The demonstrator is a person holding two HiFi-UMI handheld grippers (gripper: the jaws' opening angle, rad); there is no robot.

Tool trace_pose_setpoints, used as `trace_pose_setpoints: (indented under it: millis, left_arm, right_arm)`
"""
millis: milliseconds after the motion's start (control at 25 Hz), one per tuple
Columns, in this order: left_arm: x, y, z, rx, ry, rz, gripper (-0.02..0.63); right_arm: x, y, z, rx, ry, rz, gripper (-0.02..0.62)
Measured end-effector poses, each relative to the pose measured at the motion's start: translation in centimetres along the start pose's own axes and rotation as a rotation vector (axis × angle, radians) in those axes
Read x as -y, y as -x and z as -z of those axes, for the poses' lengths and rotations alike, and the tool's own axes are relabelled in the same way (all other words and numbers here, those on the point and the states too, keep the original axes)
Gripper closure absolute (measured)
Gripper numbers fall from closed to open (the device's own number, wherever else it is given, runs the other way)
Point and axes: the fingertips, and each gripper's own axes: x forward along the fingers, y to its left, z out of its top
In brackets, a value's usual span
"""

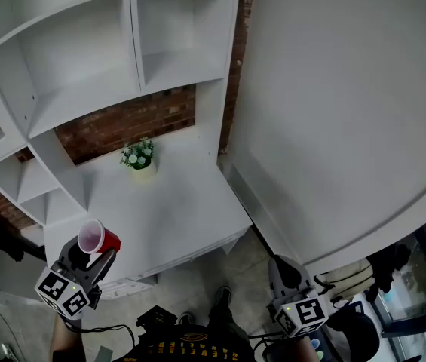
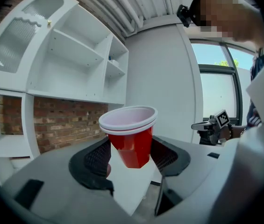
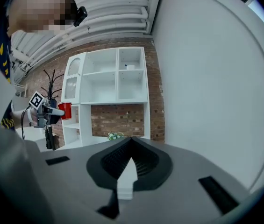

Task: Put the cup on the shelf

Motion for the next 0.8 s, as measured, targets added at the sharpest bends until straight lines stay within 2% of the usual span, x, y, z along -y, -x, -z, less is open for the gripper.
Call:
trace_pose_setpoints:
  millis: [160, 320, 600, 800]
  left_arm:
    - [-2.8, -0.3, -3.5, -0.005, -0.051, -0.059, 0.342]
    - [-5.2, -1.6, -7.4, 0.025, -0.076, -0.126, 0.342]
    - [-6.6, -5.4, -13.2, 0.081, -0.159, -0.227, 0.342]
    - [-7.2, -9.3, -16.0, 0.082, -0.116, -0.225, 0.342]
  right_arm:
    - [4.7, -2.3, -4.5, 0.030, 0.026, -0.018, 0.598]
    - [9.0, -5.1, -9.2, 0.089, 0.062, -0.046, 0.598]
    - [13.3, -10.2, -15.6, 0.194, 0.084, -0.125, 0.598]
    - [13.9, -13.8, -19.4, 0.227, 0.062, -0.240, 0.598]
